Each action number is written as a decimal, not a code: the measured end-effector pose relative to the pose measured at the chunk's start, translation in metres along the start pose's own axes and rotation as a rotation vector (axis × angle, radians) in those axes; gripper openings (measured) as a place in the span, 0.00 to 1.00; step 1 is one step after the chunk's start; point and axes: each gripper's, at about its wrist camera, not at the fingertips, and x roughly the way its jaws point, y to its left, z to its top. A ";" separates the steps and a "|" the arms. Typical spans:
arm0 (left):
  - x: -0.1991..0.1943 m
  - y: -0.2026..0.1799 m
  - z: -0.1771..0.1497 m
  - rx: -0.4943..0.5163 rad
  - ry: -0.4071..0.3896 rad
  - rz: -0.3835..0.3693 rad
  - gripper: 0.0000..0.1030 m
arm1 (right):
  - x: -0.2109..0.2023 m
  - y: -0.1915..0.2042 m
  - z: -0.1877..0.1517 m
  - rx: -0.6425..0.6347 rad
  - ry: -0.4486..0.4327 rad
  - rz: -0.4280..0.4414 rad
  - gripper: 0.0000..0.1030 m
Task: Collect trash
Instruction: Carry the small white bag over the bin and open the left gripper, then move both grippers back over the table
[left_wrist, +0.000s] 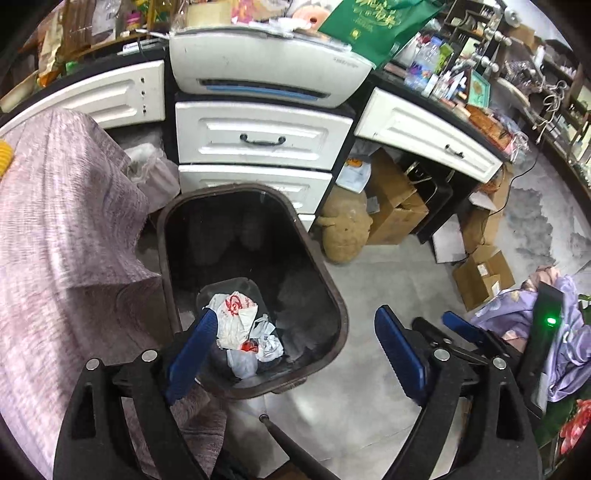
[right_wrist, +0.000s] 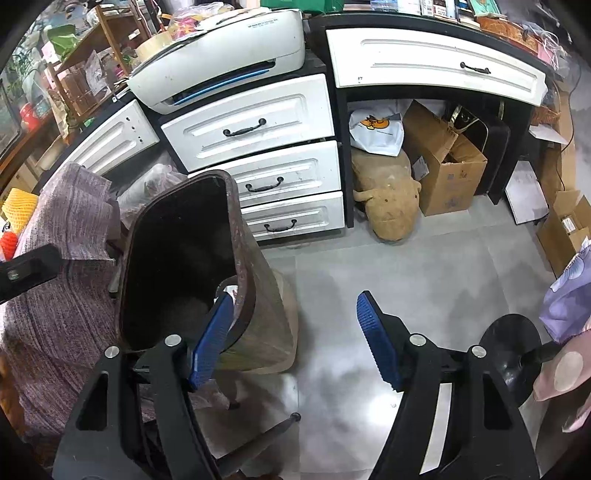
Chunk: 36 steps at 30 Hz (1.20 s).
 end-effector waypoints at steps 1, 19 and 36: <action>-0.006 0.000 -0.001 0.000 -0.012 -0.005 0.85 | -0.002 0.002 0.001 -0.002 -0.006 0.003 0.74; -0.135 0.034 -0.033 0.040 -0.224 0.081 0.94 | -0.074 0.095 0.027 -0.217 -0.137 0.167 0.75; -0.205 0.137 -0.080 -0.137 -0.276 0.265 0.94 | -0.114 0.234 0.017 -0.507 -0.145 0.402 0.78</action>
